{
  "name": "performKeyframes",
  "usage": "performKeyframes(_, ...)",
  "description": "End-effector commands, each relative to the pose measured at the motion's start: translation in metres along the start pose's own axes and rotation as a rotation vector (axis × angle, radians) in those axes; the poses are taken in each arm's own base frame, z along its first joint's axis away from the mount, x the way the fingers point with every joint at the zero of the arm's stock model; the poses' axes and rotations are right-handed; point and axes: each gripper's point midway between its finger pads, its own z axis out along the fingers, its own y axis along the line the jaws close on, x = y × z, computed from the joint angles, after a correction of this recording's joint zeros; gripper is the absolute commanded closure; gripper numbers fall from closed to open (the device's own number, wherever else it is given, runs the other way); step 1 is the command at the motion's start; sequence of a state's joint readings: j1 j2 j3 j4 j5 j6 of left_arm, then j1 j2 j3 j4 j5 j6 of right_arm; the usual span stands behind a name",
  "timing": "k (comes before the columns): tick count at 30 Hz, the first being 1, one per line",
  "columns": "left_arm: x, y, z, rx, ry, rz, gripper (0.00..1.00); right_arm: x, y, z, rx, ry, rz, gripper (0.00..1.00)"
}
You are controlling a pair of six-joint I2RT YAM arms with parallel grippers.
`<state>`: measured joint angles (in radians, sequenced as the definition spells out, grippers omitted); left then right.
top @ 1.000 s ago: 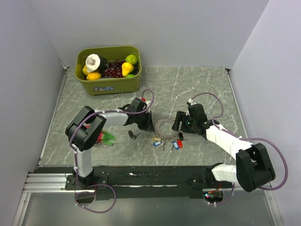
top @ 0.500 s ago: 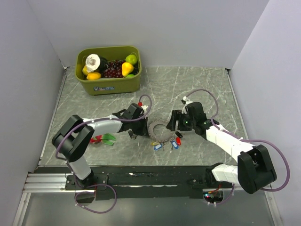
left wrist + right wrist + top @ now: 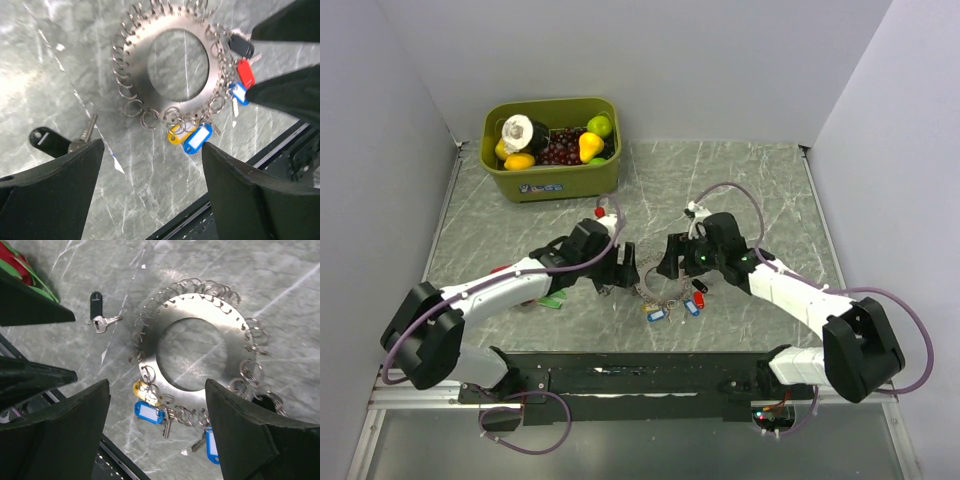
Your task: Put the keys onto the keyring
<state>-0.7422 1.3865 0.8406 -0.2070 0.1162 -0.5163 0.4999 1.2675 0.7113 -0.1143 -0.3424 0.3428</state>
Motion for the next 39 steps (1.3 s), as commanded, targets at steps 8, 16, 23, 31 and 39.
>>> performKeyframes(8, -0.007, 0.018, -0.005, 0.201, -0.011, -0.201, 0.19, -0.014, 0.007, 0.019, 0.010, 0.020, -0.004, 0.23)
performKeyframes(16, -0.008, 0.018, 0.001, 0.359, -0.033, -0.299, 0.22, -0.009, 0.010, 0.028, -0.016, 0.058, 0.016, 0.34)
performKeyframes(23, -0.009, 0.025, 0.002, 0.469, -0.041, -0.349, 0.24, -0.012, -0.002, 0.027, 0.047, 0.045, 0.023, 0.34)
performKeyframes(31, -0.025, 0.048, 0.024, 0.350, -0.030, -0.371, 0.29, -0.020, -0.033, 0.017, 0.156, 0.013, 0.089, 0.34)
performKeyframes(39, -0.020, 0.071, 0.058, 0.185, 0.062, -0.362, 0.31, -0.006, -0.065, -0.001, 0.148, 0.021, 0.257, 0.34)
